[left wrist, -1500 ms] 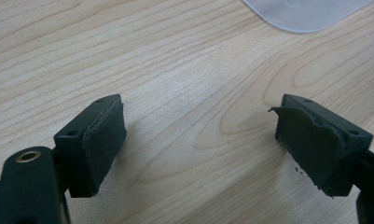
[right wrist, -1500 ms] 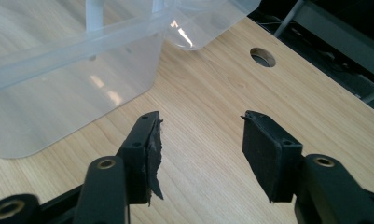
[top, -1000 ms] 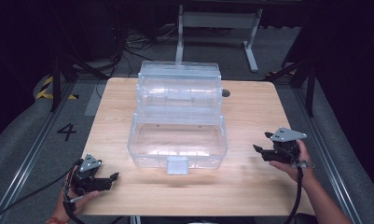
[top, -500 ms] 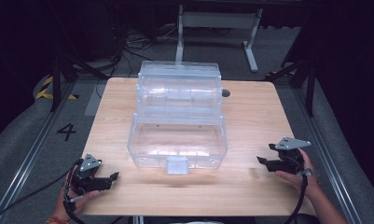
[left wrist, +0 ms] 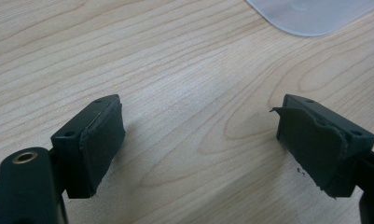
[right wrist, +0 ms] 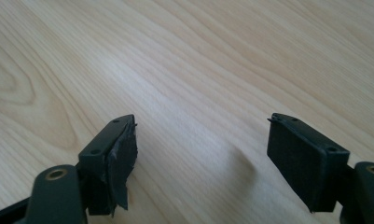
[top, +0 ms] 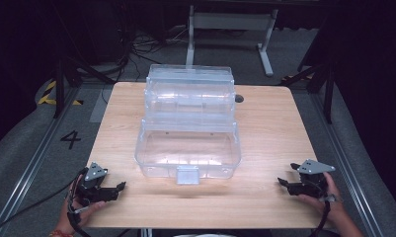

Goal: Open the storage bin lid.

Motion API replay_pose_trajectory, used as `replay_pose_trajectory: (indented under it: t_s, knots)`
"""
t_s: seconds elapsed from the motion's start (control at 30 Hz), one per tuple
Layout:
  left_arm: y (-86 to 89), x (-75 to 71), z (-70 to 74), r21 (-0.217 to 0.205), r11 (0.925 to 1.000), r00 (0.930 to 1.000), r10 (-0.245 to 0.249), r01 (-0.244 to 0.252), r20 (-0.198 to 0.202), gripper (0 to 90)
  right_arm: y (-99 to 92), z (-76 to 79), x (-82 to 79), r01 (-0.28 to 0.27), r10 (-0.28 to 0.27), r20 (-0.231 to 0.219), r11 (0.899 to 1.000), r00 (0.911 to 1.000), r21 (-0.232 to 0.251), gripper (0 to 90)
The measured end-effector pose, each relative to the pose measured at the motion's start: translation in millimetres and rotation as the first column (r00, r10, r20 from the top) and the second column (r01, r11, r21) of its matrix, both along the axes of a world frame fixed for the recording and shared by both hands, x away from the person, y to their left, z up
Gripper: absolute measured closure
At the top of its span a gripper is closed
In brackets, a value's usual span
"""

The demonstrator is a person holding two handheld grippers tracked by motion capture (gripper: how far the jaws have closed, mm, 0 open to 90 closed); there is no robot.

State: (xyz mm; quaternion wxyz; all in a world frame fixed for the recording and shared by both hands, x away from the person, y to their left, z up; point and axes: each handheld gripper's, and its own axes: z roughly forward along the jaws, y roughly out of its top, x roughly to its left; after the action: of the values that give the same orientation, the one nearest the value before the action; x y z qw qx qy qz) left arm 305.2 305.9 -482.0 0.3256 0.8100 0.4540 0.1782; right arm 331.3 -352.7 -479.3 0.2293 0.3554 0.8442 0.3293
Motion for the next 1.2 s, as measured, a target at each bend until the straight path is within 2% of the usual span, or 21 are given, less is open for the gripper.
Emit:
replay_pose_trajectory:
  t_s: [0.1, 0.13, 0.2, 0.33, 1.2]
  knots:
    - [-0.1, 0.0, 0.0, -0.001, 1.0, 1.0, 0.0, 0.0, 0.0, 15.4, -7.9, -3.3, -5.4, 0.022, -0.023, 0.01, 0.999, 0.9997, 0.038, 24.0]
    - [-0.1, 0.0, 0.0, 0.0, 1.0, 1.0, 0.0, 0.0, -0.001, 15.4, -12.3, -5.3, -6.1, 0.035, -0.035, 0.007, 0.997, 0.9994, 0.066, 23.8]
    - [-0.5, -0.1, 0.5, 0.003, 1.0, 1.0, 0.002, -0.002, -0.01, 15.2, -17.6, -6.4, -4.7, 0.073, -0.07, -0.025, 0.993, 0.9972, 0.094, 20.2]
    - [-1.9, 1.0, -0.1, -0.001, 1.0, 1.0, 0.007, -0.007, -0.005, 14.5, -22.2, -7.4, 0.3, 0.107, -0.095, -0.09, 0.985, 0.9915, 0.139, 18.8]
    - [-4.8, 4.0, 0.1, 0.014, 0.9998, 0.9998, 0.011, -0.011, -0.015, 9.6, -21.7, -7.7, 1.8, 0.11, -0.099, -0.09, 0.985, 0.991, 0.132, 16.0]
